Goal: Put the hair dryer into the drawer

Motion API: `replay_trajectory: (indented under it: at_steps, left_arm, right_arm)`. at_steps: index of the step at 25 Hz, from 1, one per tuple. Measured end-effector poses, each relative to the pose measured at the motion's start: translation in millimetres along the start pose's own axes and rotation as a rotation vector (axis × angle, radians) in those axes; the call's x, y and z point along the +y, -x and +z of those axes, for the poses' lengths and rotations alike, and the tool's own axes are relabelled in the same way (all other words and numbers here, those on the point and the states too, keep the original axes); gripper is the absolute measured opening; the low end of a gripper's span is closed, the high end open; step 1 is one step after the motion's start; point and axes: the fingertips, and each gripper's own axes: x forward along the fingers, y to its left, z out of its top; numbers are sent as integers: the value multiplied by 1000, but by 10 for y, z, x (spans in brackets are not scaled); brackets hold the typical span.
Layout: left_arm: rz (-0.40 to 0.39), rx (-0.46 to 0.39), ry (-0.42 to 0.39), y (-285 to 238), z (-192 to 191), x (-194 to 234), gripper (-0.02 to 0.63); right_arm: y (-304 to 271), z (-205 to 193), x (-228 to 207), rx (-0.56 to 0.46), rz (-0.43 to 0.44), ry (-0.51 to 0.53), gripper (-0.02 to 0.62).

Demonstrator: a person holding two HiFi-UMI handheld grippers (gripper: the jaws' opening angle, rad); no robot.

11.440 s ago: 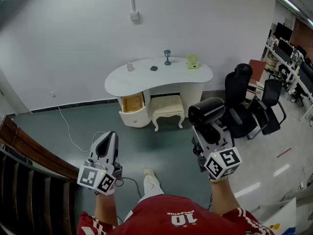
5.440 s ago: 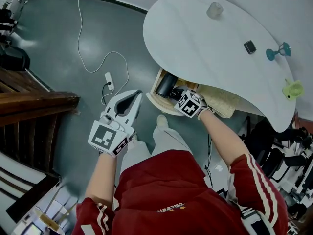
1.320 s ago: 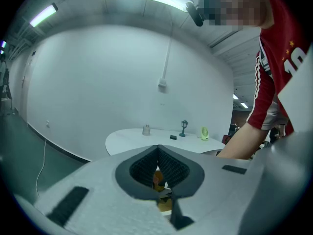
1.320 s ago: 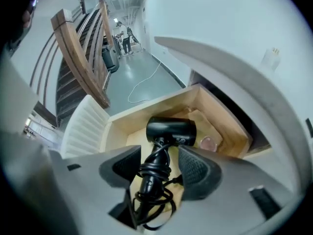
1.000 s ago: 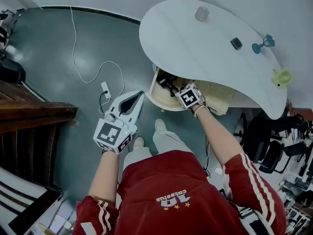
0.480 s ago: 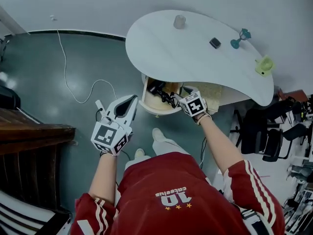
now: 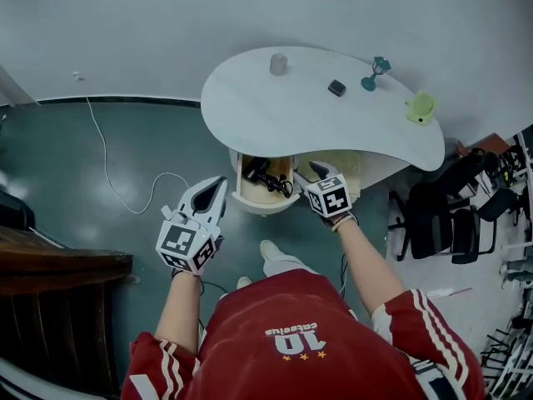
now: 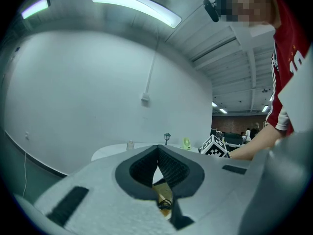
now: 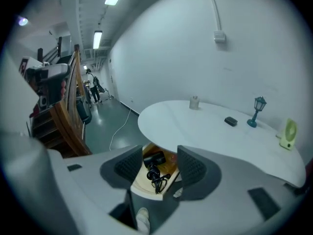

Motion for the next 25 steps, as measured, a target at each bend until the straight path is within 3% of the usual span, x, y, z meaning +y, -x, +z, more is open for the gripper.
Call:
replay_trajectory:
  at_steps: [6, 13, 19, 25]
  left_arm:
    - [-52, -28, -23, 135, 271, -137, 6]
    - [-104, -58, -89, 385, 609, -367, 6]
    - [-122, -98, -68, 599, 846, -496, 6]
    - [-168, -124, -125, 718, 1087, -734, 6]
  right_arm:
    - [569, 308, 169, -131, -46, -56, 227]
    - [1437, 680, 443, -316, -110, -78, 227]
    - [2183, 909, 617, -449, -168, -81, 227]
    - [2879, 1103, 688, -573, -243, -86, 225]
